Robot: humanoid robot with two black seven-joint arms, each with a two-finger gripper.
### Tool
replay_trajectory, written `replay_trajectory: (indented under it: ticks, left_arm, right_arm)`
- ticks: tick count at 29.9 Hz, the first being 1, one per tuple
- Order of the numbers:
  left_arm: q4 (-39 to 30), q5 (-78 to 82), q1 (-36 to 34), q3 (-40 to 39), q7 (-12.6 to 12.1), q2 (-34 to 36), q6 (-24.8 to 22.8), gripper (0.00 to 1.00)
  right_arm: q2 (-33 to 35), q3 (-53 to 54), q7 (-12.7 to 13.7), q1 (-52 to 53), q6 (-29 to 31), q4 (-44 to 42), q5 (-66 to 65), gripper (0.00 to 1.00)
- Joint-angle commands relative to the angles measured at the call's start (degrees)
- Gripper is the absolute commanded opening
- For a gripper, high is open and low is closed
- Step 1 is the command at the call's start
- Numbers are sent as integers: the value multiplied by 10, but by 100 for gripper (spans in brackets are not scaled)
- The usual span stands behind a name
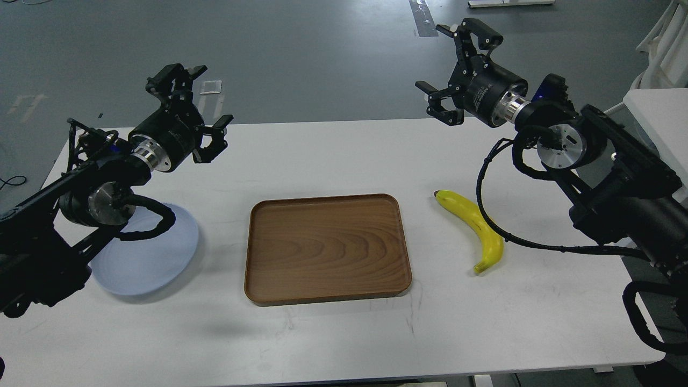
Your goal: Place banana on plate with both arms
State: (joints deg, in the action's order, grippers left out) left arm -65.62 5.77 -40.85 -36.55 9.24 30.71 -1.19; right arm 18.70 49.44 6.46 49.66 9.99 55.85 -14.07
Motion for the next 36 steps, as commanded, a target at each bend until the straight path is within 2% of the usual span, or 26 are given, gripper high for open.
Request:
replay_trajectory:
  ticks: [1,13,36]
  left_arm:
    - [-1,3,1,-2,0,0,0,98]
    - [8,8,2,-3,1,-13,5,98]
    - [8,7,3,-1,1,5,5,98]
  right_arm:
    - [-8,-1,0,9,-16,-2,-1,100]
    - [-8,-13,5,3,-16,4,-1,100]
    - [-8,-20,5,0,-16,16,-1,100]
